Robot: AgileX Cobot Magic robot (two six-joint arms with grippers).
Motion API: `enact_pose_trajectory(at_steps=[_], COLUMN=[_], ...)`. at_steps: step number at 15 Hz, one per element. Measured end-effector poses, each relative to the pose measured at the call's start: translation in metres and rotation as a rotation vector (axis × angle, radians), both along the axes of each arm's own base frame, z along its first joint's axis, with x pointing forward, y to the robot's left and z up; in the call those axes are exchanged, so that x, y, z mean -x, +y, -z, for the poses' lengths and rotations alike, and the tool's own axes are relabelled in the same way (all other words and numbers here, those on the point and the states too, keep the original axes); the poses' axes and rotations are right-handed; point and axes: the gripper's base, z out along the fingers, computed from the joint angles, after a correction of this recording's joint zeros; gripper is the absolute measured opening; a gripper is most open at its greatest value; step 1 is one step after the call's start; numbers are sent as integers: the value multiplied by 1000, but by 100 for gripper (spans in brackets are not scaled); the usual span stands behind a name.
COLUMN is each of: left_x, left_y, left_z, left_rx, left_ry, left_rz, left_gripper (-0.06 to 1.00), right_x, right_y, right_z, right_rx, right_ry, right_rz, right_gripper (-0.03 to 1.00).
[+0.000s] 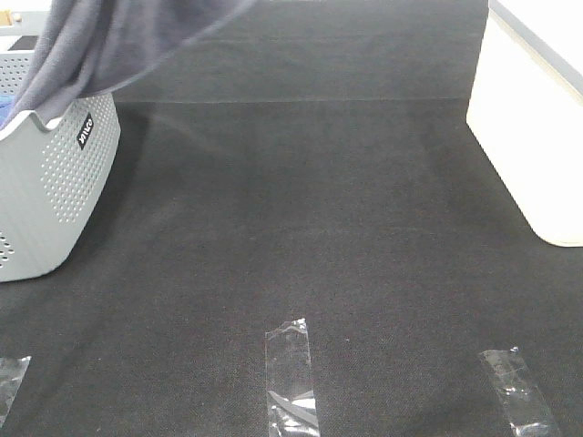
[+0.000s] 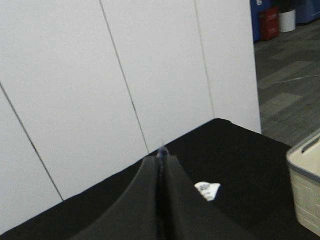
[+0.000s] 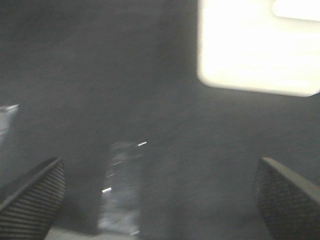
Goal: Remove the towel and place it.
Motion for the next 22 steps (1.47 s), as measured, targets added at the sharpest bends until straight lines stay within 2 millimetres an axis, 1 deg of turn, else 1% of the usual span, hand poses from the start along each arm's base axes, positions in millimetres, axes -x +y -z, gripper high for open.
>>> enact_pose_trajectory(at_steps=[1, 3, 4, 5, 6, 8, 11, 14, 16, 17, 20, 22], left_x=[3, 15, 23, 35, 44, 58, 71, 82, 88, 89, 89, 87], left_y=[-6, -28, -39, -54, -65, -85, -111, -126, -131, -132, -133, -134], left_z=[2, 12, 16, 19, 21, 29, 51, 66, 68, 68, 66, 63], left_rx=[-10, -56, -75, -95, -107, -139, -225, -277, -280, -278, -264, -234], left_ry=[21, 102, 138, 173, 193, 237, 338, 402, 413, 415, 398, 365], left_rz=[18, 82, 120, 170, 207, 273, 344, 390, 415, 420, 420, 422], left_gripper=[1, 1, 1, 1, 1, 1, 1, 1, 1, 1, 1, 1], right_x=[-4, -20, -28, -39, -49, -68, -96, -130, -155, -171, -198, -208], right_y=[2, 9, 12, 16, 19, 28, 41, 55, 60, 65, 70, 84], right_z=[0, 0, 1, 0, -1, -7, -12, -10, 0, 9, 28, 50], right_rx=[-20, -85, -99, -111, -127, -189, -206, -313, -386, -441, -585, -561], right_ry=[27, 128, 172, 220, 214, 141, 7, -79, -101, -130, -156, -127], right_rz=[-10, -49, -78, -129, -164, -252, -452, -607, -665, -719, -731, -809], right_gripper=[95, 95, 95, 95, 95, 95, 94, 94, 94, 93, 87, 84])
